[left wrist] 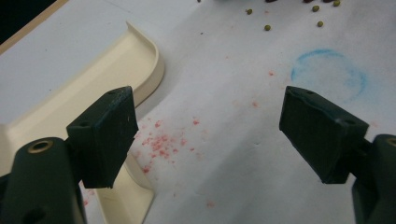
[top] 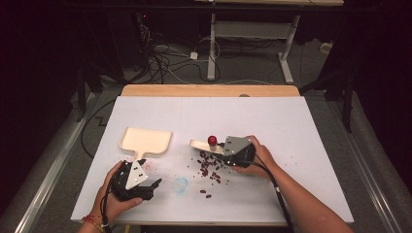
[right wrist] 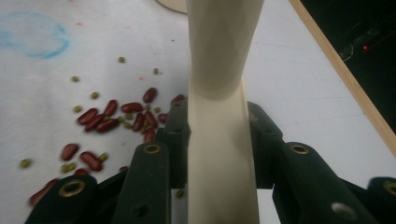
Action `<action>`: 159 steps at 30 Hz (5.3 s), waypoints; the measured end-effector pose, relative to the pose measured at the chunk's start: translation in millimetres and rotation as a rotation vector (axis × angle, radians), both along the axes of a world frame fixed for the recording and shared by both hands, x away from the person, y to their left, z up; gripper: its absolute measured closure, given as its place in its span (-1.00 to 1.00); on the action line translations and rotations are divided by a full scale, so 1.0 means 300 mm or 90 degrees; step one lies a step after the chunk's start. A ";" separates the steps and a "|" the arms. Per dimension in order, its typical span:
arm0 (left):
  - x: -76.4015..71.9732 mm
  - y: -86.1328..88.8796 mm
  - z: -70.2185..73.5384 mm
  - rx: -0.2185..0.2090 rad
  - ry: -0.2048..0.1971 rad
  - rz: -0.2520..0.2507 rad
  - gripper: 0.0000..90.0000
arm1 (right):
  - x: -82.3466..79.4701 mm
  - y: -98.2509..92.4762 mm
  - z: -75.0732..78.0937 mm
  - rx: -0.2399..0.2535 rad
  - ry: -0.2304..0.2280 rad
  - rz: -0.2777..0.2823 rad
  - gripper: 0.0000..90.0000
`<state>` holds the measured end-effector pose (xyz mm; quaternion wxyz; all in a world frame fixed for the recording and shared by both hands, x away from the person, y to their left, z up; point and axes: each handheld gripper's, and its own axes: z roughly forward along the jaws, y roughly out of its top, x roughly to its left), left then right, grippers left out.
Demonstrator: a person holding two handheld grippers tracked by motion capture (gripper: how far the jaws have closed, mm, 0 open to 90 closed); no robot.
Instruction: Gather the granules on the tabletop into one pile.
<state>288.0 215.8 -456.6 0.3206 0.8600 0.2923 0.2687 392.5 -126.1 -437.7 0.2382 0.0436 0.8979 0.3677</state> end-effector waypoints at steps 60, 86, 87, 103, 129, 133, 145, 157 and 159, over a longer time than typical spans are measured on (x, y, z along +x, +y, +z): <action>0.020 -0.023 -0.015 0.013 0.032 -0.018 -0.59 | -0.065 -0.022 0.050 0.041 -0.026 0.078 0.49; 0.015 -0.025 -0.014 0.021 0.033 -0.026 -0.59 | -0.066 -0.199 0.055 -0.003 0.032 -0.290 0.49; 0.015 -0.025 -0.015 0.022 0.033 -0.027 -0.59 | -0.079 -0.189 0.053 -0.002 0.035 -0.286 0.49; 0.012 -0.024 -0.012 0.026 0.030 -0.029 -0.60 | -0.188 -0.066 0.062 0.033 0.065 -0.210 0.49; -0.006 0.091 0.063 -0.102 -0.049 0.052 -0.60 | -0.371 0.071 0.087 0.117 0.236 0.030 0.49; -0.004 0.083 0.060 -0.088 -0.046 0.049 -0.61 | -0.360 0.084 0.049 0.100 0.253 0.025 0.49; 0.002 0.066 0.048 -0.071 -0.042 0.035 -0.60 | -0.307 0.063 0.034 0.119 0.248 -0.036 0.49; 0.006 0.066 0.047 -0.072 -0.041 0.035 -0.60 | -0.302 0.103 0.036 0.181 0.254 -0.136 0.49; 0.007 0.064 0.046 -0.073 -0.041 0.036 -0.60 | -0.309 0.132 0.033 0.187 0.253 -0.148 0.49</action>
